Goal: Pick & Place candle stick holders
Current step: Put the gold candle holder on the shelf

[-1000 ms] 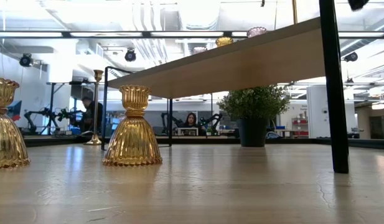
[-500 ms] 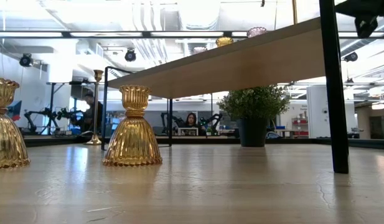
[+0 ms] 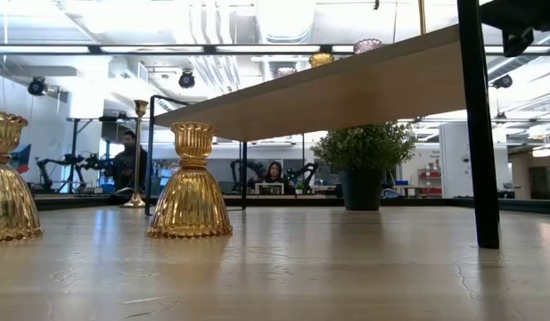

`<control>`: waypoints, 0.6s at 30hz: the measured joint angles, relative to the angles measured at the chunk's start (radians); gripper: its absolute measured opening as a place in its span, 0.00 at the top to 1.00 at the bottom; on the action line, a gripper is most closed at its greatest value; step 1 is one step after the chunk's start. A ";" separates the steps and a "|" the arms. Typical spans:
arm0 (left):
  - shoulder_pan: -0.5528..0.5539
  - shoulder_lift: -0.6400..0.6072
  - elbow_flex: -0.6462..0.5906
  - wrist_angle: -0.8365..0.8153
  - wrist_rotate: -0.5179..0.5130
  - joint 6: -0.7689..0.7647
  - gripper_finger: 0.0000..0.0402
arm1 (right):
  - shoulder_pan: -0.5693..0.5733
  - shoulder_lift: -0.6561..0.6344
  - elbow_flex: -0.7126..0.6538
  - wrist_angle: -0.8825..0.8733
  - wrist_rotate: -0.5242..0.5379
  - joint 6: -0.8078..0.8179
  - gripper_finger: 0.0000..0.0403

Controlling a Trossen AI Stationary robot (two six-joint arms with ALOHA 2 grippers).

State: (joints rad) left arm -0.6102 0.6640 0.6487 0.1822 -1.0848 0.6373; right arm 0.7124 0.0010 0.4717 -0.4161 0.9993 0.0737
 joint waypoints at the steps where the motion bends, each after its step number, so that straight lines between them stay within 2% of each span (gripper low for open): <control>1: 0.000 0.000 0.000 0.000 0.007 0.000 0.59 | 0.000 0.001 -0.015 0.022 0.009 -0.006 0.98; 6: 0.000 0.000 0.000 0.000 0.019 0.001 0.59 | 0.001 0.001 -0.082 0.140 0.042 -0.061 0.98; 13: 0.000 0.001 0.000 -0.001 0.019 0.000 0.59 | 0.001 0.007 -0.200 0.286 0.206 -0.140 0.98; 18: 0.000 0.001 0.000 -0.002 0.018 0.004 0.59 | 0.001 0.006 -0.253 0.304 0.209 -0.093 0.98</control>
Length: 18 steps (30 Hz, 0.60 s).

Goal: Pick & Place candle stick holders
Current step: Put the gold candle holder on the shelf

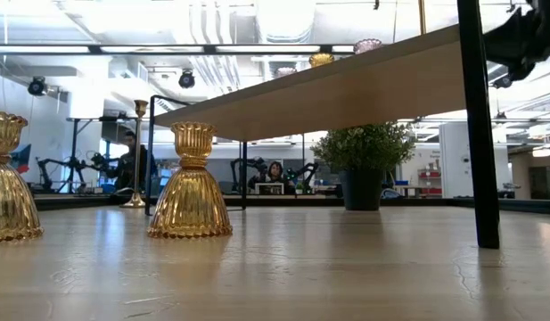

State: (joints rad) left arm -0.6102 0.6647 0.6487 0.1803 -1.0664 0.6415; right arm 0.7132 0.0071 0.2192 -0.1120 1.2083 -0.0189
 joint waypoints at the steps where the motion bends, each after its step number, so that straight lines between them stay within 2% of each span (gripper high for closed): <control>1: 0.000 0.000 0.000 0.000 0.000 0.003 0.59 | 0.000 0.002 -0.013 0.000 0.000 0.018 0.98; 5: 0.000 -0.001 0.000 -0.001 0.000 0.004 0.59 | 0.000 0.002 -0.058 -0.003 0.000 0.077 0.98; 11: 0.000 -0.002 0.000 -0.002 -0.024 0.005 0.59 | 0.000 0.002 -0.106 -0.003 -0.001 0.056 0.98; 18: 0.002 -0.004 0.000 -0.004 -0.159 0.007 0.59 | 0.000 0.002 -0.145 -0.003 -0.002 0.094 0.98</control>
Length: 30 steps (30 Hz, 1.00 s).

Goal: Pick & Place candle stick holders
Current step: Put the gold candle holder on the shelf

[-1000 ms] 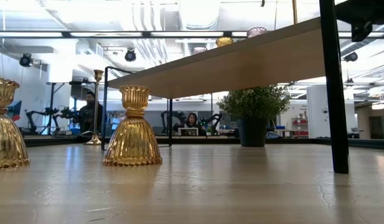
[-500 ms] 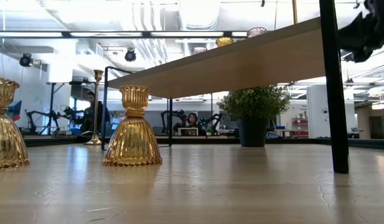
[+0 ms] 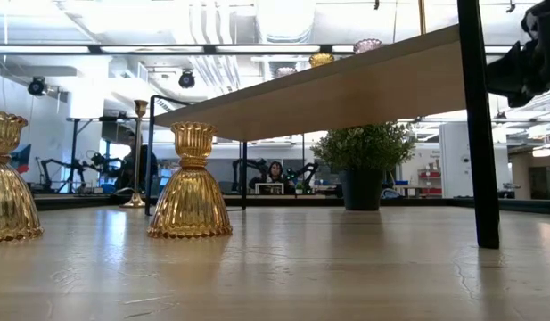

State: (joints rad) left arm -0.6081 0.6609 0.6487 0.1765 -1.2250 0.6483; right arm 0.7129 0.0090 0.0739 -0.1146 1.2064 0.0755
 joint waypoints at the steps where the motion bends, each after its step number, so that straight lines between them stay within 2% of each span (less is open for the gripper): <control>1: 0.002 -0.002 0.000 0.000 -0.012 -0.001 0.59 | 0.000 0.000 -0.005 -0.001 0.000 -0.002 0.98; 9: 0.100 -0.027 0.000 0.007 -0.147 -0.025 0.59 | 0.000 0.005 -0.029 0.026 -0.002 -0.004 0.98; 16: 0.314 -0.031 0.000 0.009 -0.233 -0.146 0.59 | 0.000 0.005 -0.029 0.025 -0.002 -0.007 0.98; 20: 0.431 -0.024 0.000 0.009 -0.217 -0.164 0.59 | 0.000 0.005 -0.029 0.025 -0.002 -0.007 0.98; 23: 0.492 -0.018 0.000 -0.002 -0.158 -0.189 0.59 | 0.000 0.005 -0.029 0.025 -0.002 -0.006 0.98; 26: 0.522 -0.017 0.000 -0.053 -0.111 -0.238 0.59 | 0.000 0.005 -0.029 0.025 -0.002 -0.005 0.98; 30: 0.530 -0.018 -0.001 -0.159 -0.101 -0.332 0.59 | 0.000 0.005 -0.029 0.025 -0.002 -0.006 0.98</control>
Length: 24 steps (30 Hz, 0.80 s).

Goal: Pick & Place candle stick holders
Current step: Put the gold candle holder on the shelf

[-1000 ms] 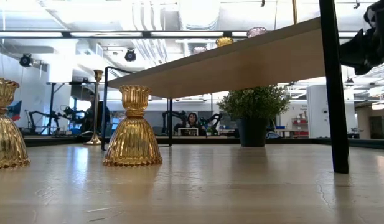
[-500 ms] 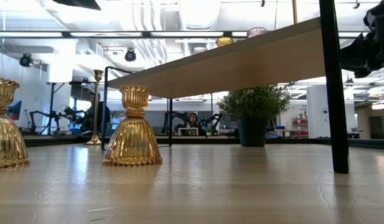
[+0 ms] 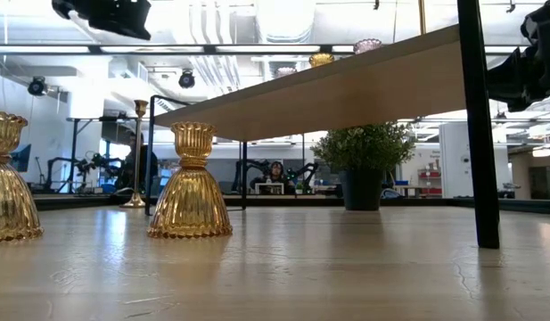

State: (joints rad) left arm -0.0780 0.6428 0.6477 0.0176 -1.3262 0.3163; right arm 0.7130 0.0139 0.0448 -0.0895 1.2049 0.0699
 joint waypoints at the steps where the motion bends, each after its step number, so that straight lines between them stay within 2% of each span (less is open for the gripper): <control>1: 0.000 0.000 -0.002 -0.024 0.000 -0.023 0.59 | 0.000 0.000 0.000 0.000 0.000 0.001 0.98; 11: 0.000 -0.040 -0.067 -0.123 0.001 -0.188 0.59 | 0.000 0.000 0.000 0.000 0.000 0.000 0.98; 24: 0.002 -0.140 -0.181 -0.123 0.108 -0.316 0.59 | 0.000 0.000 0.000 0.000 0.000 0.001 0.98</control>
State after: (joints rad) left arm -0.0756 0.5029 0.4665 -0.1057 -1.2179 0.0000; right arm 0.7132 0.0135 0.0448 -0.0898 1.2053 0.0708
